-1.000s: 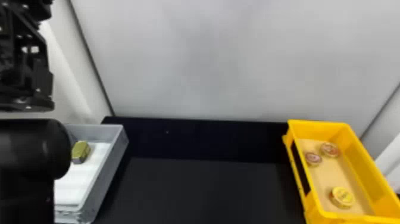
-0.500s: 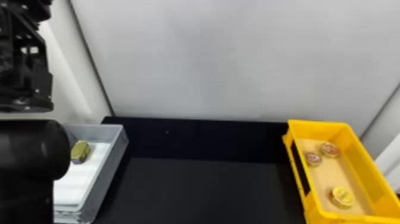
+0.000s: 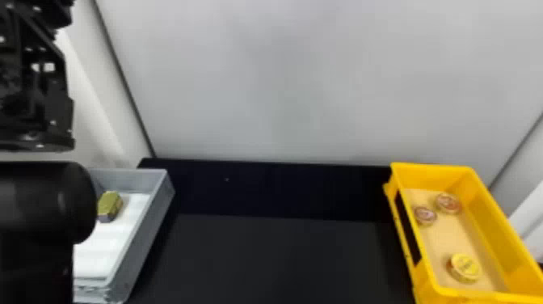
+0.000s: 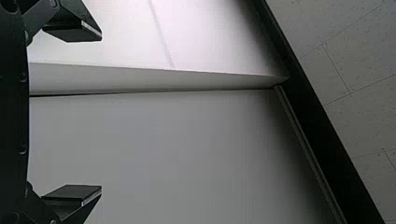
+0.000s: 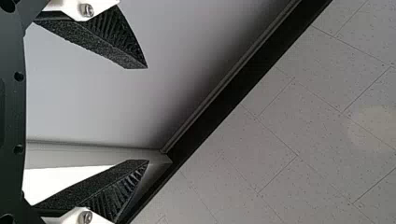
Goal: Pick up the round yellow can and place it in the yellow rectangular box
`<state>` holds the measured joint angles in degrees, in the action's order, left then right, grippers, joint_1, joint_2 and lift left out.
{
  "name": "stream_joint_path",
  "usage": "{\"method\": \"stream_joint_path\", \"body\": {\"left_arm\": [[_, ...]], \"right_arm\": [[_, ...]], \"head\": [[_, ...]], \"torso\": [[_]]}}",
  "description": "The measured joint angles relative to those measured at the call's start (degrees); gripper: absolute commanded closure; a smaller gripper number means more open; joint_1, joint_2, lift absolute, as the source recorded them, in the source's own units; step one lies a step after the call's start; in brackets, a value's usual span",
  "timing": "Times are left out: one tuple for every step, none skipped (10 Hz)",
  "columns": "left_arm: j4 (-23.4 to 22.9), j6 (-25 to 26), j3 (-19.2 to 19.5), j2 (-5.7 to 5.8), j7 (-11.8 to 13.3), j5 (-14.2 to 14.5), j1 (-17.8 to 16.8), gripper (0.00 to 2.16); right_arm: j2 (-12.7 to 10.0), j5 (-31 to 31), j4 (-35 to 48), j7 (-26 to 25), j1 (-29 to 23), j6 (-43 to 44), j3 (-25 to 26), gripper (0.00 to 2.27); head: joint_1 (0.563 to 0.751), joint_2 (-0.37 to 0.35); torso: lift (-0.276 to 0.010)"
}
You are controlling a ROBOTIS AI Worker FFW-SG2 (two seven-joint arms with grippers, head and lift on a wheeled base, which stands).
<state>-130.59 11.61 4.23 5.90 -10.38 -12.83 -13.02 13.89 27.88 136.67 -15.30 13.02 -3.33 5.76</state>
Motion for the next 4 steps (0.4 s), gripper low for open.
{"method": "stream_joint_path", "body": {"left_arm": [[0.03, 0.0, -0.07, 0.0, 0.0, 0.0, -0.05, 0.13], [0.05, 0.0, -0.1, 0.0, 0.0, 0.0, -0.07, 0.13], [0.07, 0.0, -0.11, 0.03, 0.0, 0.0, -0.08, 0.13], [0.07, 0.0, -0.11, 0.06, 0.0, 0.0, -0.08, 0.13]], "right_arm": [[0.0, 0.02, 0.0, -0.01, 0.0, -0.01, 0.0, 0.06], [0.0, 0.05, 0.0, -0.02, -0.03, -0.01, 0.0, 0.06], [0.0, 0.08, 0.0, -0.05, -0.07, 0.05, -0.01, 0.06], [0.0, 0.1, 0.0, -0.1, -0.11, 0.12, -0.02, 0.06]], "head": [[0.663, 0.054], [0.663, 0.054], [0.663, 0.054], [0.663, 0.054]], "torso": [[-0.01], [-0.01], [-0.01], [-0.01]]}}
